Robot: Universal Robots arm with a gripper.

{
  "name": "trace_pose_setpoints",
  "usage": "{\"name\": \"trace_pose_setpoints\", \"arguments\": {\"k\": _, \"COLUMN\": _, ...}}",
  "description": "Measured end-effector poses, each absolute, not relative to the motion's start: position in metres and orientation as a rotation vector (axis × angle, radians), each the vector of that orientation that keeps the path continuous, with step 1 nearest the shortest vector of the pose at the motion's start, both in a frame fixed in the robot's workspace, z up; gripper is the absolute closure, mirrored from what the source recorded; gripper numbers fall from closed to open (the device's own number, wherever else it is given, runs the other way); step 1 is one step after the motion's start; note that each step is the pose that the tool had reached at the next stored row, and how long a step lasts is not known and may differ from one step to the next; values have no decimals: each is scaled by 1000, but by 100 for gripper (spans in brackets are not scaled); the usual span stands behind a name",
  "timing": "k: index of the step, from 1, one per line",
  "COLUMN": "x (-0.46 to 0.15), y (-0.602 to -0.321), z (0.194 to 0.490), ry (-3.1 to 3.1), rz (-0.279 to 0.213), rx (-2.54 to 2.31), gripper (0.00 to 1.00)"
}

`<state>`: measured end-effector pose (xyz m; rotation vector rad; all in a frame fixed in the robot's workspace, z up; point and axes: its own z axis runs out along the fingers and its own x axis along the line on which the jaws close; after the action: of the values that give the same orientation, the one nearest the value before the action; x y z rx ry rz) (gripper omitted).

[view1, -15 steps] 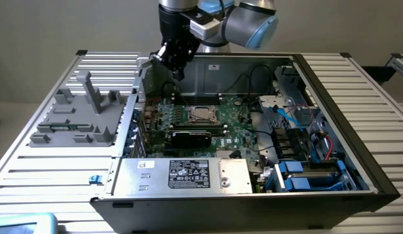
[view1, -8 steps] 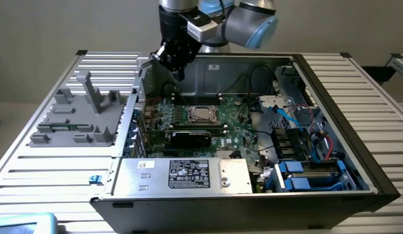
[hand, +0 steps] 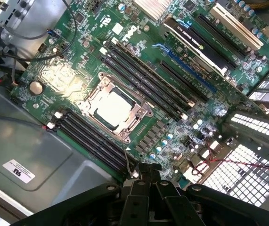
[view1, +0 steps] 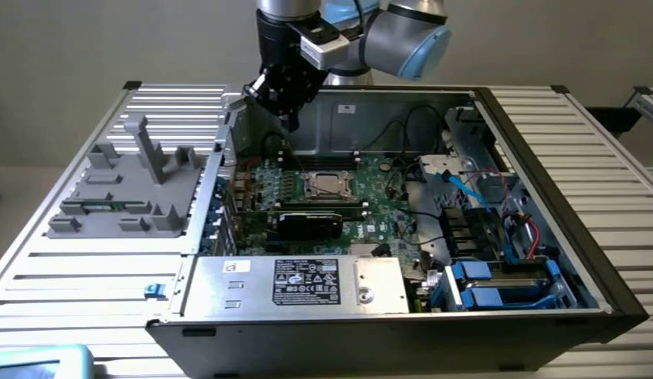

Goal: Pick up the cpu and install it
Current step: 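Install the first cpu locking lever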

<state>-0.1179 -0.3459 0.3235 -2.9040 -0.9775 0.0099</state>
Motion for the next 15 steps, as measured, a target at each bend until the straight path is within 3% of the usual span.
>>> {"name": "trace_pose_setpoints", "arguments": {"k": 15, "x": -123, "y": -346, "z": 313, "ry": -883, "rz": 21, "rx": -2904, "gripper": 89}}
